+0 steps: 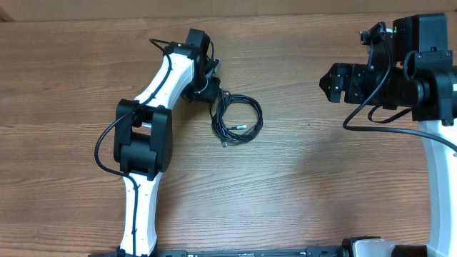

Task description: Untangle cables

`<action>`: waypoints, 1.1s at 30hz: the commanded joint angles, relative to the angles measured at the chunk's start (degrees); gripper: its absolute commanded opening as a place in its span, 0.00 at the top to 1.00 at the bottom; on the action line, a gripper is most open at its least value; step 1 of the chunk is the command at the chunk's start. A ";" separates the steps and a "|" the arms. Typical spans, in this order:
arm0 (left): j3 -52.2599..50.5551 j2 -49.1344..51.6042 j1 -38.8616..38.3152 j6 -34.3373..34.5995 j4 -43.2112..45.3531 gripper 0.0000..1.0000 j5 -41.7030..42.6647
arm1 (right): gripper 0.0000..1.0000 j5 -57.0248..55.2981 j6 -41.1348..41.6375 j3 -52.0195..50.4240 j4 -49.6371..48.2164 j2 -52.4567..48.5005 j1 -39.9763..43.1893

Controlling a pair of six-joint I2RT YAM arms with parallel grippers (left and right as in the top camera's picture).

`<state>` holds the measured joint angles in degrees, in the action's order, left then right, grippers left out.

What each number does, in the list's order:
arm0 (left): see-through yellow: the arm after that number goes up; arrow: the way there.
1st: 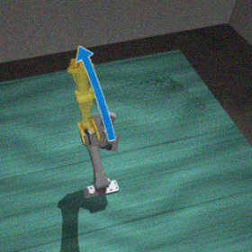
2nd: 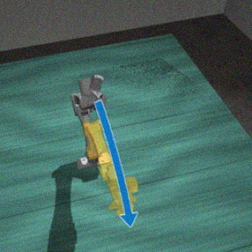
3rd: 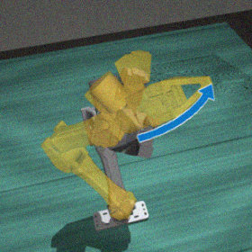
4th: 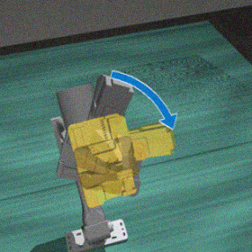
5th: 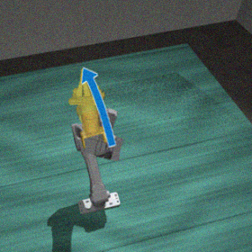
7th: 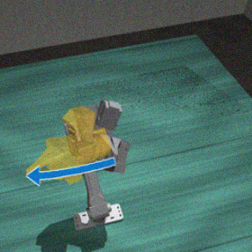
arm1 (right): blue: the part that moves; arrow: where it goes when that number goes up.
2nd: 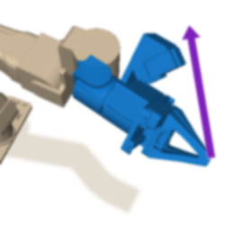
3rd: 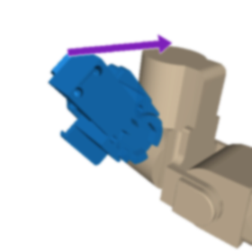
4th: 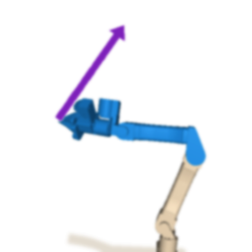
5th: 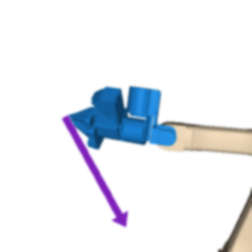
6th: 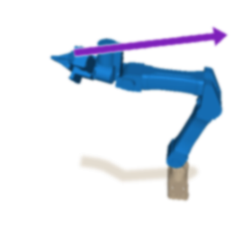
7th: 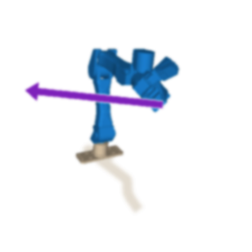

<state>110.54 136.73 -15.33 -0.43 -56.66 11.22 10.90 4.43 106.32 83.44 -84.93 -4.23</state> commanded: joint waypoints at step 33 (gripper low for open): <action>54.97 -0.20 3.32 6.64 -40.15 0.96 26.73 | 0.12 2.89 -0.46 -0.24 -3.93 -0.09 -0.33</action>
<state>163.59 140.20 -11.79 4.32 -96.51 36.01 12.23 4.43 106.32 80.42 -84.93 -4.23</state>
